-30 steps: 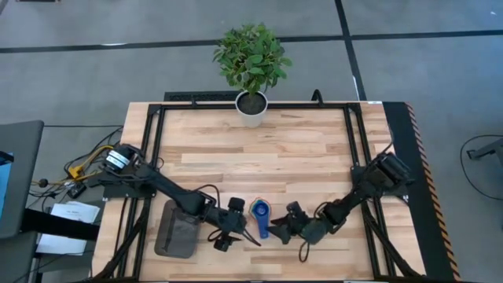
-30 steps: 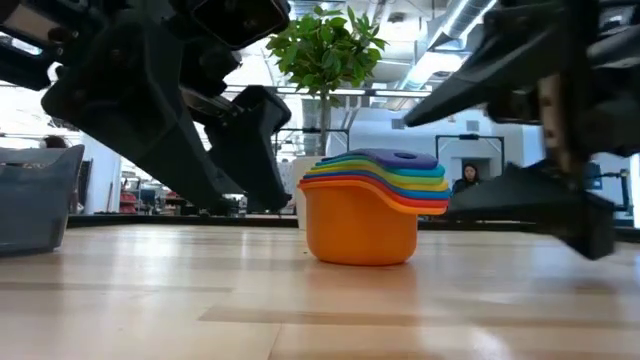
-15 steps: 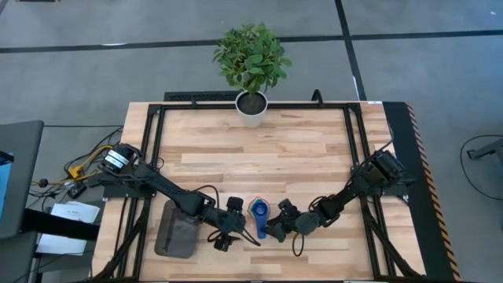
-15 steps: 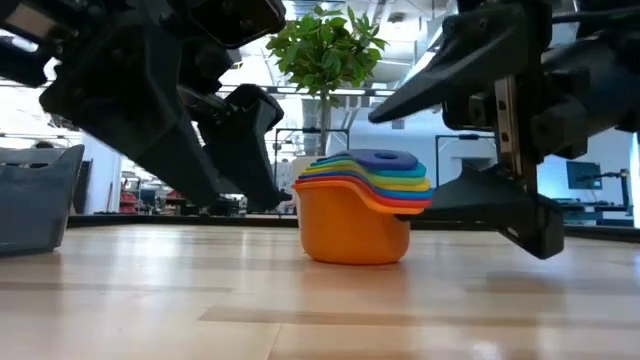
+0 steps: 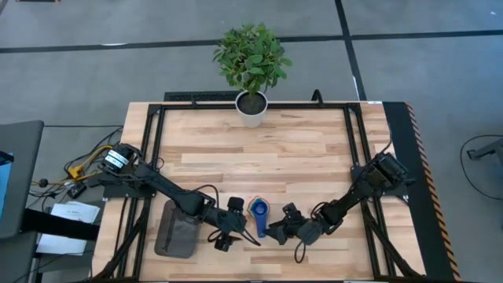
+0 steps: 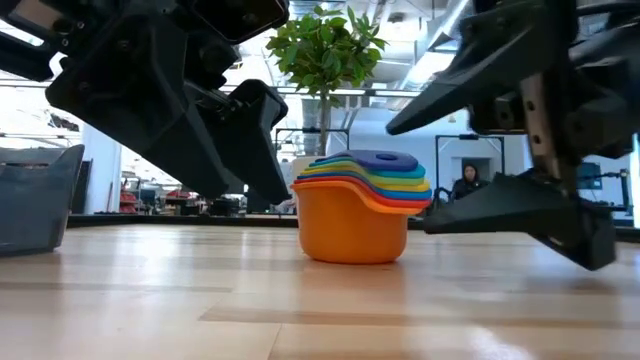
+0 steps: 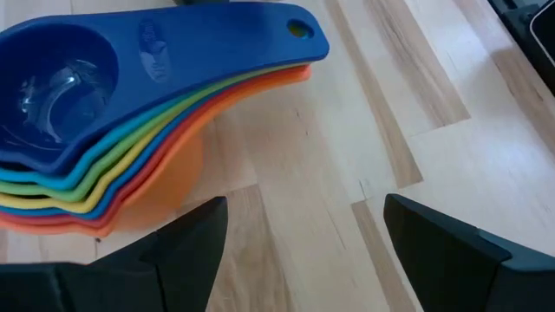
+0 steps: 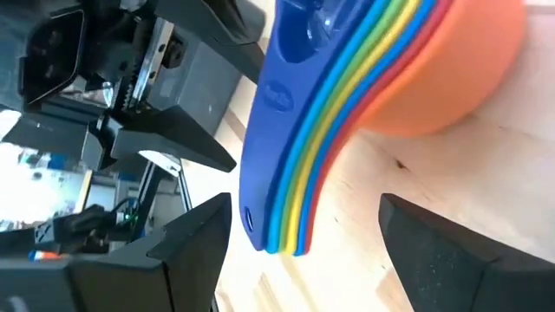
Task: Nest measuring cups in basket
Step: Put the nested measuring cups into the black bin
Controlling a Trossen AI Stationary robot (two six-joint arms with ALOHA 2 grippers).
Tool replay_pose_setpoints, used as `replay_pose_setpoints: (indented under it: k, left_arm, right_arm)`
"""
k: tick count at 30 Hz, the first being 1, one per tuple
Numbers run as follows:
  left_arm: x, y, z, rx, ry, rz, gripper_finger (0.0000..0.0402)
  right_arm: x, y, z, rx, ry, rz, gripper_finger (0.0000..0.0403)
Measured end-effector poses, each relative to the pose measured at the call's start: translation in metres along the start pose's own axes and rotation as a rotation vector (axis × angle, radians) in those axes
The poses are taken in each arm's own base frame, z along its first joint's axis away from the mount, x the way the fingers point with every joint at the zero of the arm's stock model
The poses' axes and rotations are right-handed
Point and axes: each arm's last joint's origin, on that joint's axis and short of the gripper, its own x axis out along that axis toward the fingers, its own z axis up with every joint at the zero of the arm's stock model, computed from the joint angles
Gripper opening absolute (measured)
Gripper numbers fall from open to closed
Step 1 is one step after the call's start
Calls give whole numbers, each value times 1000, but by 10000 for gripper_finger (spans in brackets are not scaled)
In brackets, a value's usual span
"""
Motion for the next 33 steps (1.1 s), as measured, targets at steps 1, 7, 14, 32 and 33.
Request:
replay_pose_setpoints:
  k: [1,7,14,32,33]
  left_arm:
    - [0,0,0,3,0,1,300]
    - [-6,1,2,-14,2,4,300]
    - [-37,1,14,-39,-63,97,300]
    - [-58,-39,-22,-182,-232,253,300]
    - [-58,-39,-20,-183,-245,251,300]
  right_arm:
    - [-2,0,-2,4,-10,-2,317]
    - [-11,6,-15,17,-91,14,317]
    - [-12,7,-18,-95,-71,16,317]
    - [-12,24,-27,-161,-119,-19,317]
    - [-12,24,-26,-175,-120,-21,317]
